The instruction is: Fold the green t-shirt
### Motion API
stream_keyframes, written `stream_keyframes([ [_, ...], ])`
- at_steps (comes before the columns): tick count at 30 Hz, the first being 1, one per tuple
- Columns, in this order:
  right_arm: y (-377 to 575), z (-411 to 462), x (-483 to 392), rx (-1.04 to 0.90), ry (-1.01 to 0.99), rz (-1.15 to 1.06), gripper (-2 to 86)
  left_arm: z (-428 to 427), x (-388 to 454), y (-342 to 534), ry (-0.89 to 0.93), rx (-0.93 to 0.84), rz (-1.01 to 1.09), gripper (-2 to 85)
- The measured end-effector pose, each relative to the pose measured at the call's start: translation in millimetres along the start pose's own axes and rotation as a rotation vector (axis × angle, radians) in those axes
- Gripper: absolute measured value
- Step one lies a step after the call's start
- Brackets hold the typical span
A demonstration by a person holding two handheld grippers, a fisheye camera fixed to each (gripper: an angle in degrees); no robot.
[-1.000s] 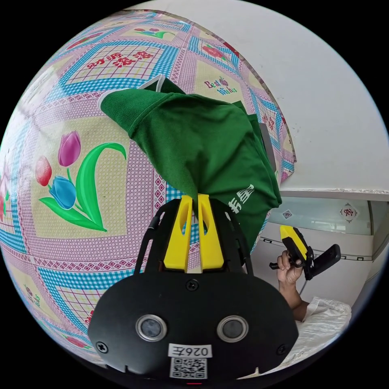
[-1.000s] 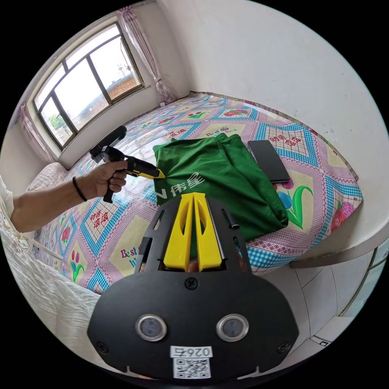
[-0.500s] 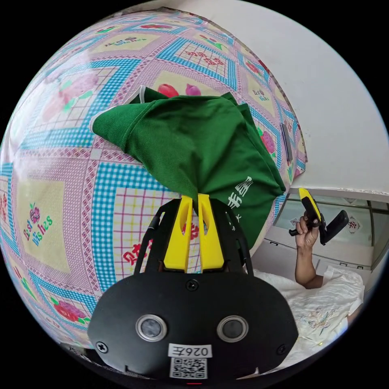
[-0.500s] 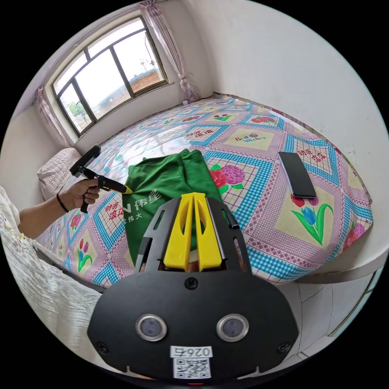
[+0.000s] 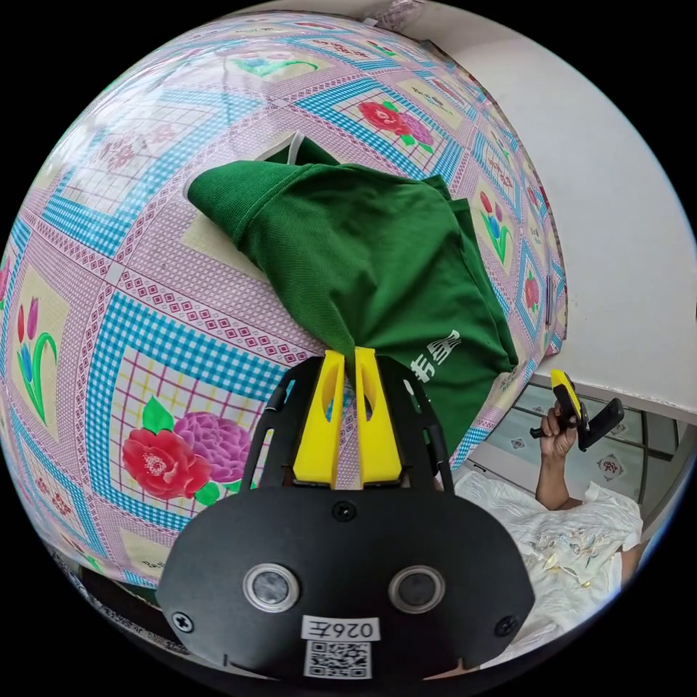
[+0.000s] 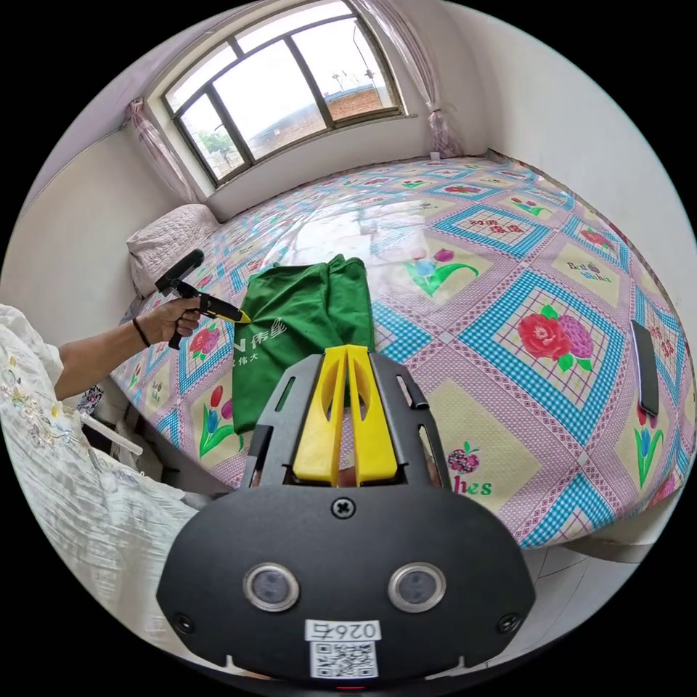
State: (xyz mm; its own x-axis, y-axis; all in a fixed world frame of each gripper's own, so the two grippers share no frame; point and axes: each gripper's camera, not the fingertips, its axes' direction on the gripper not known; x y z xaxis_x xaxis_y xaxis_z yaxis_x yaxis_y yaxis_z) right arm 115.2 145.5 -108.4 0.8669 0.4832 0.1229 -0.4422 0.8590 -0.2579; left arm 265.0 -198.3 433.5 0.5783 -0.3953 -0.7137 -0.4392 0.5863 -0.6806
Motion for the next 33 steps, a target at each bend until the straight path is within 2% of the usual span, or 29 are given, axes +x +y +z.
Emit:
stream_keyframes([
  [6, -15, 37, -46, -0.059, -0.088, -0.040, -0.9, -29, -35, 11, -0.128, -0.031, 0.047, 0.9],
  [13, -36, 79, -83, -0.088, -0.058, -0.063, -0.8, -63, -72, 36, -0.233, -0.017, 0.080, 2.1],
  [17, -48, 95, -94, -0.091, -0.041, -0.064, 1.1, -85, -91, 61, -0.205, 0.048, 0.116, 4.8],
  [25, -71, 146, -101, -0.138, -0.006, -0.016, 6.0, -153, -166, 183, 0.001, 0.282, 0.076, 6.5],
  [29, -79, 166, -97, -0.157, -0.015, 0.009, 7.4, -157, -193, 249, -0.029, 0.251, 0.017, 5.9],
  [33, -87, 185, -98, -0.172, 0.041, 0.024, 7.6, -154, -214, 322, -0.084, 0.231, -0.019, 1.0],
])
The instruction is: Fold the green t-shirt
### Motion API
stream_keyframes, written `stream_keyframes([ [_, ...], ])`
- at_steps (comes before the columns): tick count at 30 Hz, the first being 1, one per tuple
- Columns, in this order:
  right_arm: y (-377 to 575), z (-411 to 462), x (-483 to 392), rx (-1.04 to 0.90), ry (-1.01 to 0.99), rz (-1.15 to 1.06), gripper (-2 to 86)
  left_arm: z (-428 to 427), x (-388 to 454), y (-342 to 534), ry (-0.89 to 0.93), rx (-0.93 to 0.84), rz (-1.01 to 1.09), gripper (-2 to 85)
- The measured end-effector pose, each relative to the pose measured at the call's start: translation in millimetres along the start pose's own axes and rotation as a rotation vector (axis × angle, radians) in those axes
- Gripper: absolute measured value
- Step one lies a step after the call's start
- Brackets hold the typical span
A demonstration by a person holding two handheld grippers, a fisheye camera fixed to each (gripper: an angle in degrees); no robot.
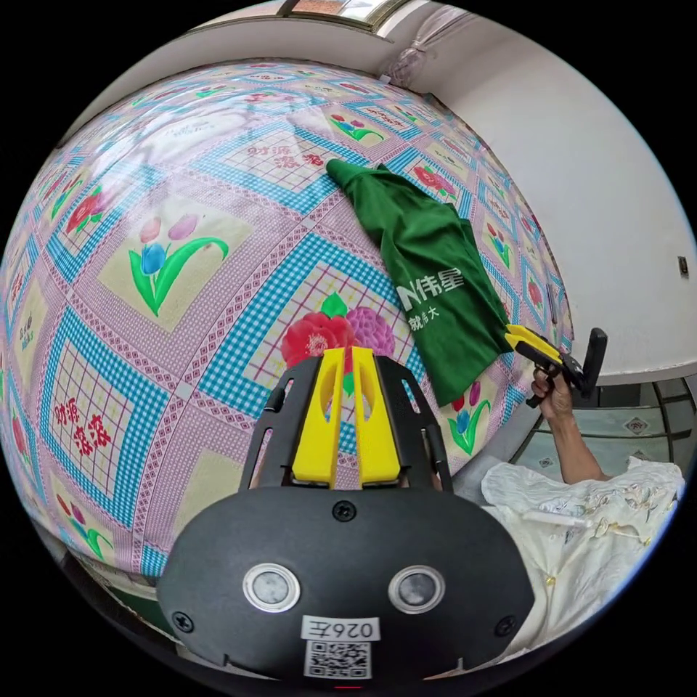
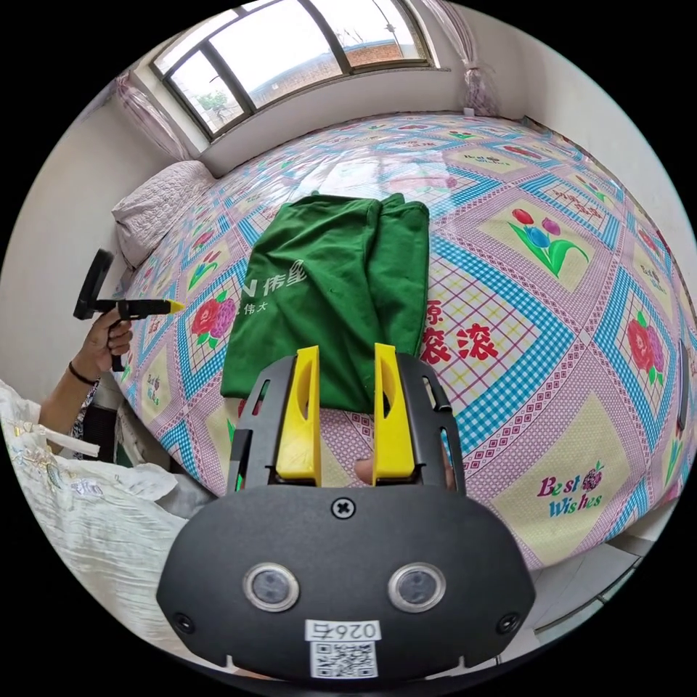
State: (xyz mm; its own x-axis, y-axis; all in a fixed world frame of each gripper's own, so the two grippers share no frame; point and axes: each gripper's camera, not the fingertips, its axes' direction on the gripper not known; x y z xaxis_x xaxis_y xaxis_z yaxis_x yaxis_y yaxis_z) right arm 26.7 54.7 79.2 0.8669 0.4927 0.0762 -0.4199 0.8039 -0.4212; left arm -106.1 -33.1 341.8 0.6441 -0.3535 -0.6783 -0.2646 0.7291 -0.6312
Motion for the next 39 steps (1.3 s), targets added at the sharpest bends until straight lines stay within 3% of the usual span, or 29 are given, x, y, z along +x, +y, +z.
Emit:
stream_keyframes([
  [11, -31, 24, -1, 0.027, 0.090, 0.008, 6.3, -33, -2, 71, 0.021, 0.025, 0.125, 0.0],
  [21, -44, 54, 38, 0.003, 0.037, 0.110, 2.7, -63, -14, 100, 0.068, 0.062, 0.156, 5.7],
  [30, -57, 40, 53, 0.111, -0.263, 0.123, -0.9, -93, -42, 120, 0.072, 0.125, 0.058, 5.7],
  [35, -79, 46, 21, 0.105, -0.433, -0.003, -0.9, -113, -57, 126, 0.050, 0.180, -0.007, 5.7],
  [39, -89, 71, -33, -0.011, -0.627, -0.164, -0.8, -126, -71, 129, 0.050, 0.208, -0.065, 5.7],
])
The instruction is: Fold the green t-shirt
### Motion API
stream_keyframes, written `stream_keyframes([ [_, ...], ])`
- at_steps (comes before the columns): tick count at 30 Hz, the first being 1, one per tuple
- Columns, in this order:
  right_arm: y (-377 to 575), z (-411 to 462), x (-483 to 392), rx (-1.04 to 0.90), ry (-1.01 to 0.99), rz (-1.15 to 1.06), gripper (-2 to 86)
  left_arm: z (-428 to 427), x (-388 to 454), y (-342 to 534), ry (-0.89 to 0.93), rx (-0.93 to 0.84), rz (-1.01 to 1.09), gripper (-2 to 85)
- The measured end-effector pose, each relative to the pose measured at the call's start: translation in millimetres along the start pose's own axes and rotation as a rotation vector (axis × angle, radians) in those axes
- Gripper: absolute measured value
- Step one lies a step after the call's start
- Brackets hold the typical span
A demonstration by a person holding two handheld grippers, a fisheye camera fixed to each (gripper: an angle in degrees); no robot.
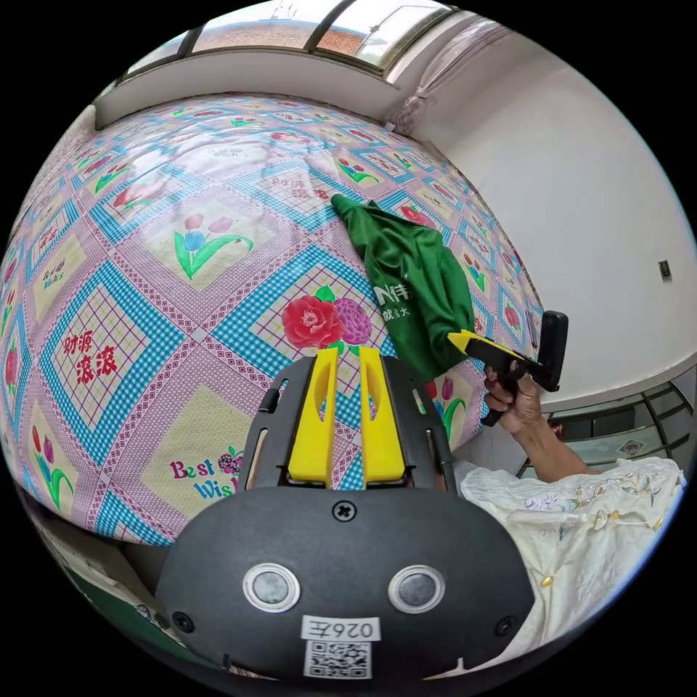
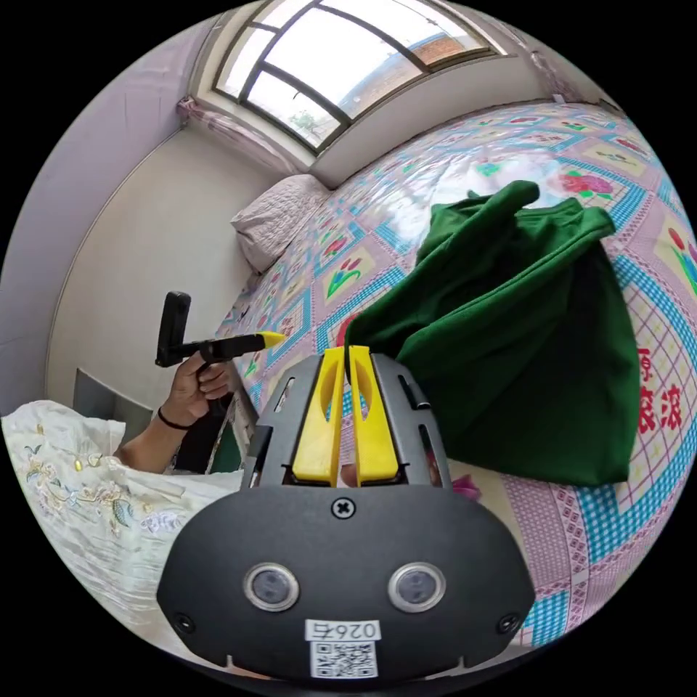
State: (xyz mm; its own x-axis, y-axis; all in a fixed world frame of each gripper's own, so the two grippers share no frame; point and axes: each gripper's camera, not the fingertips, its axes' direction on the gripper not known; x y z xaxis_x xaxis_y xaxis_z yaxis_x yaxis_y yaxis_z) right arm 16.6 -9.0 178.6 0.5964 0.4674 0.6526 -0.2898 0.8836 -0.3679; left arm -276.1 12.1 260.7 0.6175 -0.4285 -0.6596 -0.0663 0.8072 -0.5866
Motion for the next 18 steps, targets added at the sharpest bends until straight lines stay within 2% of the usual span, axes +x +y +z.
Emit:
stream_keyframes([
  [4, -7, 74, -45, -0.317, -0.222, -0.171, -0.1, -9, -14, -5, -0.007, 0.027, -0.067, 5.7],
  [7, -18, 93, -60, -0.396, -0.213, -0.228, 3.2, -14, -26, -14, 0.031, 0.058, -0.131, 6.4],
  [14, -44, 34, -35, -0.240, -0.131, -0.248, 6.5, -4, -23, -52, 0.064, 0.022, -0.120, 10.4],
  [18, -63, -19, -5, -0.014, -0.005, -0.185, 5.4, 23, -2, -90, 0.058, -0.045, -0.065, 11.6],
])
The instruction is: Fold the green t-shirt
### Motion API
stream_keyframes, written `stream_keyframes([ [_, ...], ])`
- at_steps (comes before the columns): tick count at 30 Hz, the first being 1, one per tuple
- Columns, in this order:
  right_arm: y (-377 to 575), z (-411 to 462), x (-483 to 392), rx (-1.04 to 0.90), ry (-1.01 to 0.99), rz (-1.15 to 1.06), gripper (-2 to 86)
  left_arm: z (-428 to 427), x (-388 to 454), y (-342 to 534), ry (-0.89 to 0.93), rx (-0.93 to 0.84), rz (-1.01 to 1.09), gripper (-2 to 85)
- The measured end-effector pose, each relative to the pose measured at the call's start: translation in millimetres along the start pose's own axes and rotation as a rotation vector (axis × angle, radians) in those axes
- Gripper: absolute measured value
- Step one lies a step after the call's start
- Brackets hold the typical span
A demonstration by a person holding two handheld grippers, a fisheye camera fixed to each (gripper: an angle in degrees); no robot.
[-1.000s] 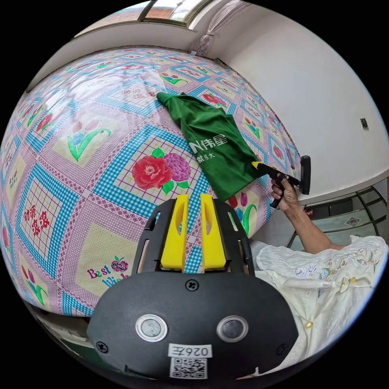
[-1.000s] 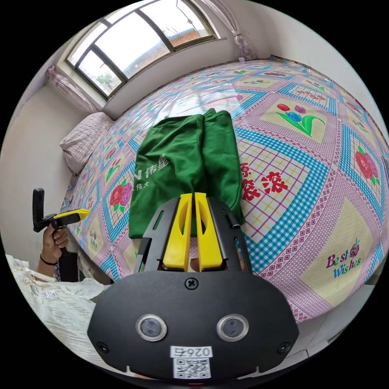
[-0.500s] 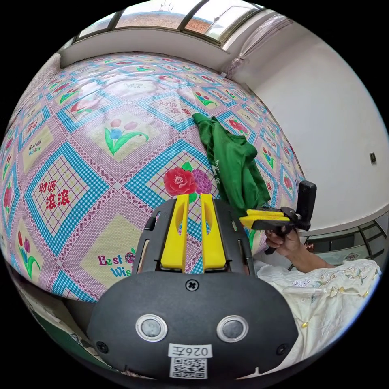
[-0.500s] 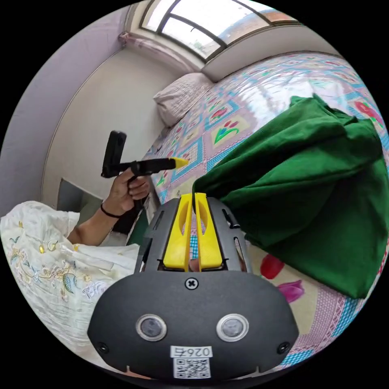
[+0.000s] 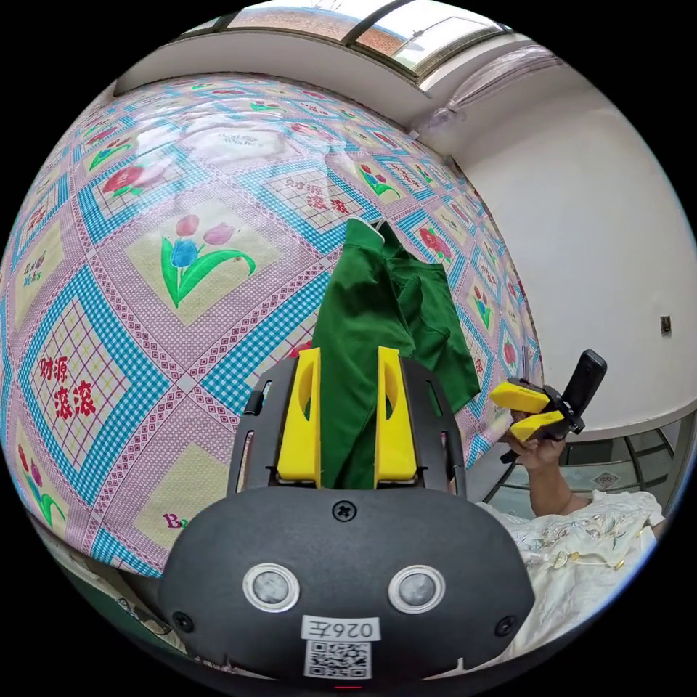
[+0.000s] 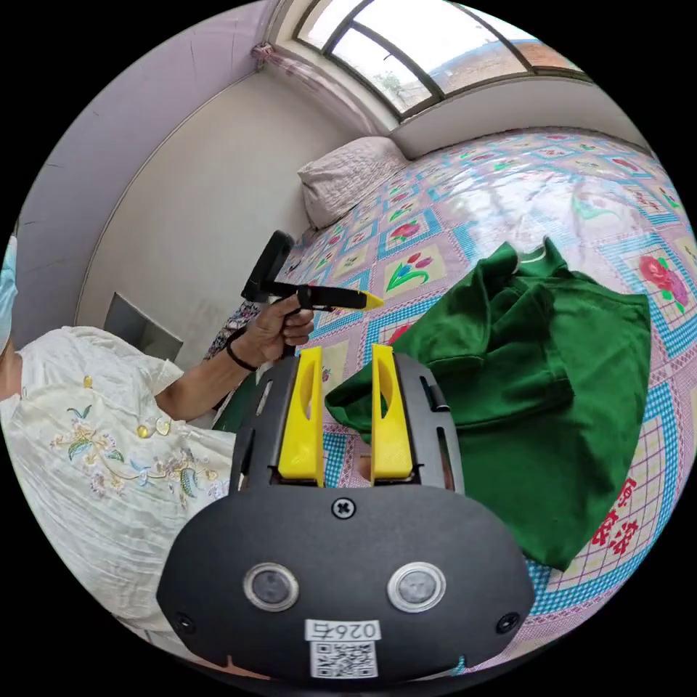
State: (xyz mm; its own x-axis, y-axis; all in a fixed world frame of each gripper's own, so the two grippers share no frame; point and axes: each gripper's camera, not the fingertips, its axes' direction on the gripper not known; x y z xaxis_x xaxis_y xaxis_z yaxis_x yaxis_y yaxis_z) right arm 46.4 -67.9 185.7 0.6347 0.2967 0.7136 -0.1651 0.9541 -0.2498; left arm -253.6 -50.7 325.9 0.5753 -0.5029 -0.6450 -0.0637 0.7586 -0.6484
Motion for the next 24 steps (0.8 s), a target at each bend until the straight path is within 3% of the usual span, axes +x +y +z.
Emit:
stream_keyframes([
  [4, -38, -12, 49, 0.090, 0.289, 0.045, 4.9, 30, 32, -43, -0.081, -0.059, 0.096, 12.2],
  [10, -107, 51, 113, -0.038, 0.440, 0.038, 5.4, 55, 73, -93, -0.173, -0.094, 0.181, 15.9],
  [18, -153, 146, 144, -0.207, 0.386, -0.003, 4.7, 72, 106, -120, -0.249, -0.184, 0.261, 17.5],
  [24, -157, 193, 133, -0.287, 0.493, -0.091, 7.7, 86, 107, -123, -0.334, -0.321, 0.284, 10.3],
])
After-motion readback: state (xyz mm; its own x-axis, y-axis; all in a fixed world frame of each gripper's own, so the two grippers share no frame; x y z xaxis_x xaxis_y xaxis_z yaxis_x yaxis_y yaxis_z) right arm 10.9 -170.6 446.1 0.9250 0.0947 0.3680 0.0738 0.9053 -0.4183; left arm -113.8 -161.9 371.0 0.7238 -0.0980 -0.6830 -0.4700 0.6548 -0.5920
